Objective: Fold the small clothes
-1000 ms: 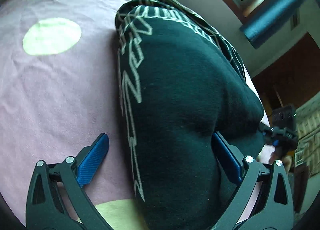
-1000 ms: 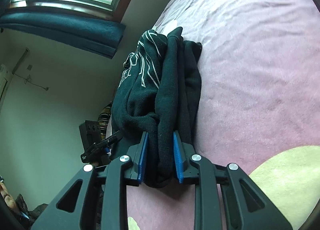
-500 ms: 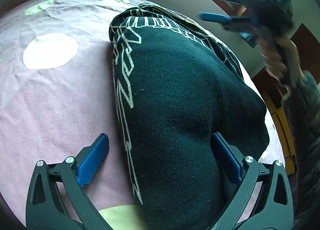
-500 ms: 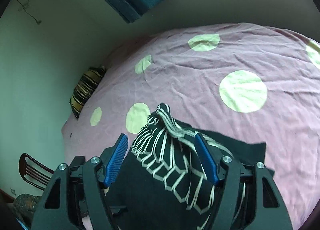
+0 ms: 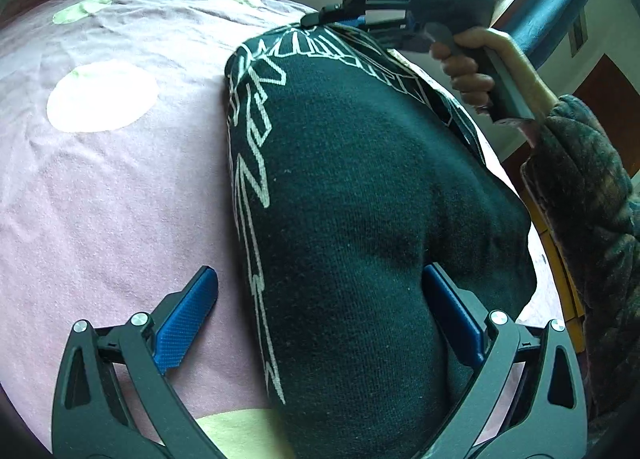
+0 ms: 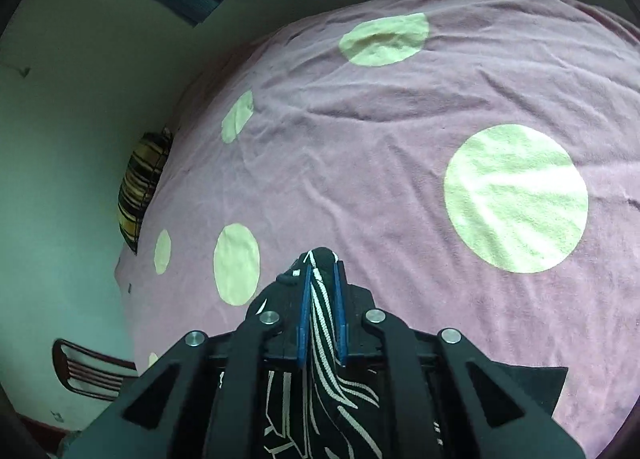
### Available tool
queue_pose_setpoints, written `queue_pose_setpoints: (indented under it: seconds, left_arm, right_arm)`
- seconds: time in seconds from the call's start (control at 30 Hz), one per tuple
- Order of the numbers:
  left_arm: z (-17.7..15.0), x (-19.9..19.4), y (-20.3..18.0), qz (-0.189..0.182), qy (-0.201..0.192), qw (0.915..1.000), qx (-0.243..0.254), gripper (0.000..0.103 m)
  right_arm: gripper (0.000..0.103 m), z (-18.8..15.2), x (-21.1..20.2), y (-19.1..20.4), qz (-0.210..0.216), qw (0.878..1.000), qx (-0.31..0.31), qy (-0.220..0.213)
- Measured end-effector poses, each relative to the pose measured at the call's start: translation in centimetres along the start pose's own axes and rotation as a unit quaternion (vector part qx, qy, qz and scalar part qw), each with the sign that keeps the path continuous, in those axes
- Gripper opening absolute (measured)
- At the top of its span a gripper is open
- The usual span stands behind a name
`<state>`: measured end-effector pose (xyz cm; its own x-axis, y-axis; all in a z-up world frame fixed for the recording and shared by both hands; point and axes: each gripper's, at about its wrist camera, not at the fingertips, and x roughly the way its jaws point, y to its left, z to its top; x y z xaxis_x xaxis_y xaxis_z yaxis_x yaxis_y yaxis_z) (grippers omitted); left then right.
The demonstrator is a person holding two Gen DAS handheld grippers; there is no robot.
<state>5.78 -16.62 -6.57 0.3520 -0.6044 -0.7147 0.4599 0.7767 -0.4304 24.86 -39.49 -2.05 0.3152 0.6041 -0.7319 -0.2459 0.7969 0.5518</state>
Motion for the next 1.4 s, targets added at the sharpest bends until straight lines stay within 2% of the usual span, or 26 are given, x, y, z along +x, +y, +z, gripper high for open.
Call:
queue_pose_setpoints:
  seconds: [0.07,0.17,0.3,0.37,0.4,0.43,0.47,0.6,0.77,0.83,0.87,0.9,0.97,1.13,1.2,1.3,1.33,1.4]
  left_arm:
    - [0.0,-0.1,0.2,0.0,-0.002,1.0,-0.003,0.101]
    - [0.0,-0.1,0.6,-0.001,-0.001,1.0,-0.006,0.101]
    - [0.1,-0.1,0.8,-0.004,0.001,1.0,-0.009,0.101]
    - [0.3,-0.3,1.0,-0.003,0.001,1.0,-0.009,0.101]
    - [0.4,-0.3,1.0,-0.003,0.003,1.0,-0.007,0.101]
    - [0.3,-0.2,1.0,-0.003,0.005,1.0,-0.003,0.101]
    - [0.8,-0.4,0.9,-0.002,0.003,1.0,-0.004,0.101]
    - [0.9,-0.3,0.9,-0.003,0.004,1.0,-0.005,0.101]
    - [1.0,-0.5,0.7,-0.003,0.005,1.0,-0.007,0.101]
    - [1.0,-0.5,0.5,-0.003,0.005,1.0,-0.007,0.101]
    - [1.0,-0.5,0.4,-0.003,0.004,1.0,-0.005,0.101]
    - [0.9,-0.4,0.3,-0.003,0.003,1.0,-0.003,0.101]
    - [1.0,-0.8,0.2,-0.003,-0.004,1.0,0.003,0.101]
    - [1.3,-3.8,0.4,-0.016,-0.047,0.9987,-0.008,0.101]
    - [1.2,-4.4,0.5,-0.019,-0.053,0.9982,-0.02,0.101]
    - [0.7,-5.0,0.2,-0.004,-0.057,0.9981,-0.023,0.101]
    - [0.4,-5.1,0.1,-0.001,-0.054,0.9982,-0.024,0.101]
    - [-0.7,-5.2,0.1,-0.007,-0.05,0.9984,-0.027,0.101]
  right_arm:
    - [0.011,0.3,0.9,-1.0,-0.001,1.0,0.013,0.008]
    - [0.011,0.3,2.2,-3.2,0.028,0.998,0.054,0.024]
    - [0.011,0.0,2.2,-4.7,0.063,0.994,0.087,0.018]
    - [0.009,-0.2,2.1,-5.2,0.063,0.993,0.099,0.011]
    - [0.005,-0.2,1.9,-5.5,0.053,0.993,0.106,0.002]
    - [0.005,-0.2,1.4,-6.4,0.018,0.992,0.122,-0.013]
    - [0.005,-0.4,1.1,-7.6,0.015,0.989,0.148,-0.022]
    - [0.005,-1.1,-1.1,-9.4,0.024,0.981,0.181,-0.061]
    - [0.007,-2.7,-6.5,-8.4,0.042,0.977,0.167,-0.125]
    - [0.015,-4.4,-8.8,-7.5,0.046,0.975,0.161,-0.149]
    - [0.031,-5.6,-10.1,-6.9,0.043,0.973,0.157,-0.161]
    - [0.053,-6.7,-11.0,-6.5,0.041,0.972,0.153,-0.171]
    - [0.072,-10.0,-13.6,-5.6,0.021,0.967,0.151,-0.205]
    - [0.074,-20.2,-17.6,-4.4,-0.026,0.946,0.163,-0.279]
    - [0.074,-24.1,-18.0,-3.5,-0.07,0.945,0.154,-0.28]
    - [0.074,-28.7,-17.3,-2.0,-0.137,0.939,0.144,-0.282]
    - [0.074,-30.1,-17.0,-1.8,-0.135,0.938,0.147,-0.282]
    - [0.077,-32.9,-16.3,-2.0,-0.101,0.937,0.169,-0.289]
